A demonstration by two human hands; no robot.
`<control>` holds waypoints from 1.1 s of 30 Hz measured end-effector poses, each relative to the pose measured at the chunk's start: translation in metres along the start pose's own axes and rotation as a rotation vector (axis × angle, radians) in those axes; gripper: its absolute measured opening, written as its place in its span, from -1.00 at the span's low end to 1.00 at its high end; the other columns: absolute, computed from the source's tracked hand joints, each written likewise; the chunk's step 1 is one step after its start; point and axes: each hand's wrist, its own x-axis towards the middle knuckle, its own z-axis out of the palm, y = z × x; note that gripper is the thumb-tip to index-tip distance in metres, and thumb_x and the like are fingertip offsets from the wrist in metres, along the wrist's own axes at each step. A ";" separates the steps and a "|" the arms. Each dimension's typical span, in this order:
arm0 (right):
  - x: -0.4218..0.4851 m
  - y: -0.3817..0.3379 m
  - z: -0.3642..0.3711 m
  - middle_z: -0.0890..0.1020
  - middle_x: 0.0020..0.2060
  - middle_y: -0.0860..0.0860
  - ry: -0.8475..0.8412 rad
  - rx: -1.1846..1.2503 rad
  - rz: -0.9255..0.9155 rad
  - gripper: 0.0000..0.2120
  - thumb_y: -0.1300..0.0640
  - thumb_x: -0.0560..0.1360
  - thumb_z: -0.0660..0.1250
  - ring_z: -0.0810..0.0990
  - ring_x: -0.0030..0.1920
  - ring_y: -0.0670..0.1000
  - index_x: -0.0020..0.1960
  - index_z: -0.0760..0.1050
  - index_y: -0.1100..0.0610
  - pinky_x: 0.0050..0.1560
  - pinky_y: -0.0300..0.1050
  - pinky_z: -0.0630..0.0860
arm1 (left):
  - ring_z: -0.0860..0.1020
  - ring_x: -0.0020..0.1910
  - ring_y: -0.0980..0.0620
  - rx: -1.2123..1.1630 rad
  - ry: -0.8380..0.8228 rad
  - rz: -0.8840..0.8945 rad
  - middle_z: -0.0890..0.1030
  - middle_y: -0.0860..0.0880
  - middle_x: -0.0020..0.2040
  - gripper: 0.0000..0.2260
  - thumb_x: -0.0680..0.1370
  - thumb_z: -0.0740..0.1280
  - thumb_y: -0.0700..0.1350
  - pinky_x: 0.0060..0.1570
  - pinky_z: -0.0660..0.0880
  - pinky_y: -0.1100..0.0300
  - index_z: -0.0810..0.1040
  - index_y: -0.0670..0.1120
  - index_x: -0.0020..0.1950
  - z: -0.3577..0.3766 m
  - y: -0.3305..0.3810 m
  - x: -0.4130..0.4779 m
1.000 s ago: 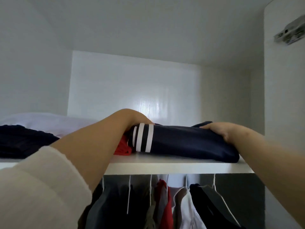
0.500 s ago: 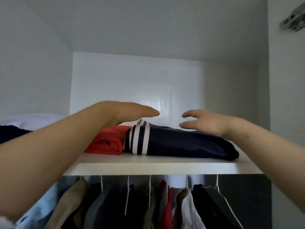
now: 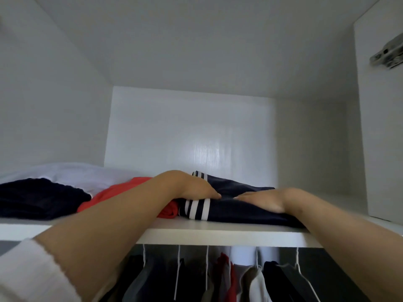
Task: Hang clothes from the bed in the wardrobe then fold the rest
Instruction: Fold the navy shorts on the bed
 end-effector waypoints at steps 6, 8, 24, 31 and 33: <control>-0.008 -0.001 -0.008 0.20 0.48 -0.09 0.217 0.128 -0.023 -0.46 -0.23 0.57 0.04 0.18 0.46 -0.02 0.49 0.13 -0.07 0.43 -0.11 0.02 | 0.33 0.37 0.03 -0.175 0.234 0.156 0.37 -0.01 0.42 -0.61 0.63 0.05 0.06 0.40 0.16 0.15 0.38 -0.05 0.40 -0.012 -0.012 -0.012; -0.014 -0.003 -0.019 0.18 0.49 -0.12 0.302 0.201 -0.032 -0.44 -0.24 0.55 0.08 0.16 0.48 -0.02 0.49 0.11 -0.11 0.43 -0.11 0.01 | 0.26 0.42 0.07 -0.317 0.396 0.210 0.31 0.02 0.45 -0.65 0.64 0.08 -0.07 0.34 0.11 0.31 0.34 -0.04 0.43 -0.029 -0.017 -0.018; -0.130 -0.027 0.004 0.57 -0.06 0.05 0.990 0.719 0.146 -0.78 0.11 0.52 0.26 0.49 -0.02 0.03 0.05 0.54 0.25 -0.25 -0.26 0.33 | 0.55 -0.06 0.10 -1.369 0.327 0.515 0.58 0.08 -0.08 -0.78 0.58 0.17 -0.24 0.00 0.47 0.19 0.53 0.03 -0.10 0.018 0.062 -0.066; -0.274 -0.029 0.053 0.57 -0.13 0.02 1.223 0.618 0.471 -0.90 0.14 0.52 0.28 0.48 -0.18 -0.05 -0.16 0.49 0.02 -0.34 -0.31 0.35 | 0.54 -0.20 0.12 -1.381 -0.091 0.687 0.56 0.07 -0.19 -0.81 0.54 0.25 -0.26 -0.24 0.40 0.24 0.48 0.02 -0.18 0.078 0.138 -0.126; -0.327 -0.033 0.069 0.56 -0.15 0.02 1.275 0.582 0.589 -0.87 0.14 0.51 0.29 0.48 -0.21 -0.05 -0.20 0.49 0.00 -0.35 -0.31 0.36 | 0.55 -0.23 0.13 -1.392 -0.200 0.755 0.57 0.07 -0.21 -0.82 0.53 0.24 -0.25 -0.25 0.39 0.25 0.50 0.01 -0.18 0.097 0.165 -0.157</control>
